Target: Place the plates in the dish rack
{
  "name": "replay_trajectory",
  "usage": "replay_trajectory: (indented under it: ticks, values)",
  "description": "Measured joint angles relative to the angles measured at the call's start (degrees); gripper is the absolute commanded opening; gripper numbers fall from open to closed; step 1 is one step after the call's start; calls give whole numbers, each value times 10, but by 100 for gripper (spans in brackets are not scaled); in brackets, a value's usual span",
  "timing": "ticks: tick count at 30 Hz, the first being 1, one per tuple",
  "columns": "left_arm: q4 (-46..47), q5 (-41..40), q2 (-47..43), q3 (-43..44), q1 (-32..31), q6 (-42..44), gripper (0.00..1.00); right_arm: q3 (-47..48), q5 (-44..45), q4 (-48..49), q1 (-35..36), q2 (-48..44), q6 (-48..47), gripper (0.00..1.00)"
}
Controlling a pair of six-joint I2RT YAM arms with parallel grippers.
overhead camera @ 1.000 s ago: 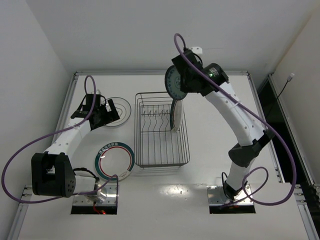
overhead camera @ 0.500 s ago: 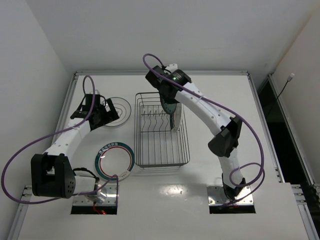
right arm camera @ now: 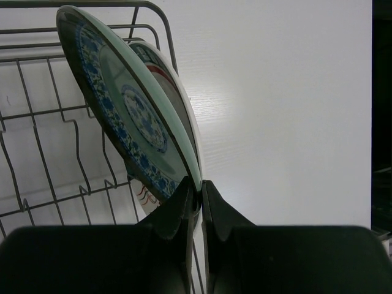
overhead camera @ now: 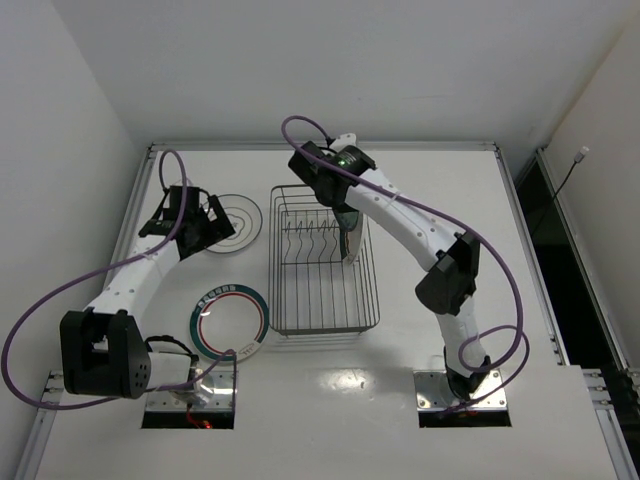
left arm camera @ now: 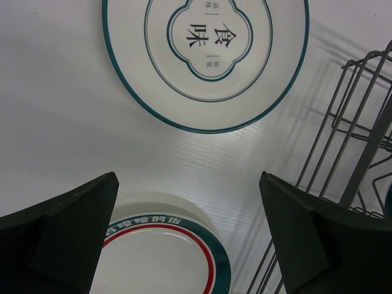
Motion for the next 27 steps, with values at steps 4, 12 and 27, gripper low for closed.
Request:
replay_trajectory:
  ticks: [4,12,27]
  values:
    - [-3,-7,-3,3,0,-5,100,-2,9,0,0,3,3,0]
    - [-12,-17,-3,3,0,-8,100,-24,10,3,3,33,17,0]
    - [-14,-22,-3,3,0,-10,100,-73,-55,7,63,61,89,20]
